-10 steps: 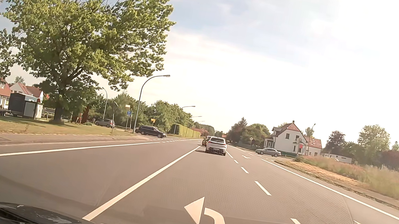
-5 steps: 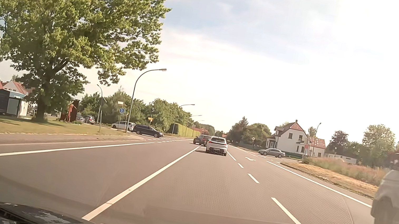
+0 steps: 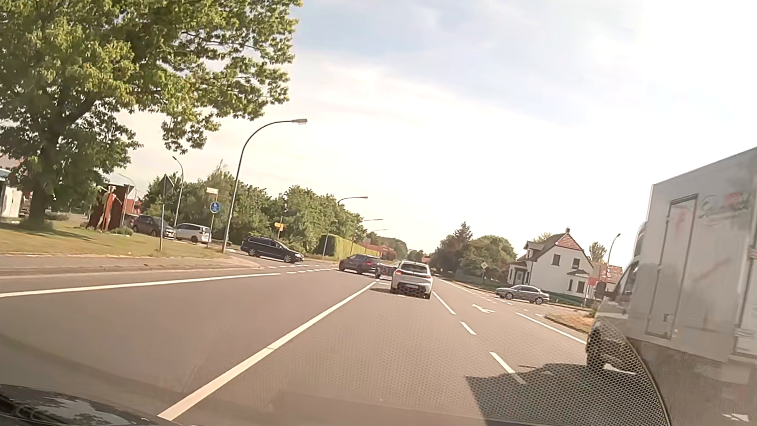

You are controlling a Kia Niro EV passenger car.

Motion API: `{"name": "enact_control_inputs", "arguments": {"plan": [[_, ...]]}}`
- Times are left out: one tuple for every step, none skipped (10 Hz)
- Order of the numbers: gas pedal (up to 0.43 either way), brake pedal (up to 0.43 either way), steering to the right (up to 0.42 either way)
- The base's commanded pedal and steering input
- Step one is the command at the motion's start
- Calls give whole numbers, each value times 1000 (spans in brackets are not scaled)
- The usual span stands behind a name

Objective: Follow the waypoints while adhering to traffic rules and regulations

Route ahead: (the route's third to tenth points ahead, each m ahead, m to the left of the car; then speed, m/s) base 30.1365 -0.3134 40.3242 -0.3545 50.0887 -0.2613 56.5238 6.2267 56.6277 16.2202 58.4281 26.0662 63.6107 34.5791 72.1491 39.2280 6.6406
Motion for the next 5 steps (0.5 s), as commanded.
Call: {"name": "enact_control_inputs", "arguments": {"plan": [[59,0,3],[59,0,1],[59,0,1],[59,0,1],[59,0,1]]}}
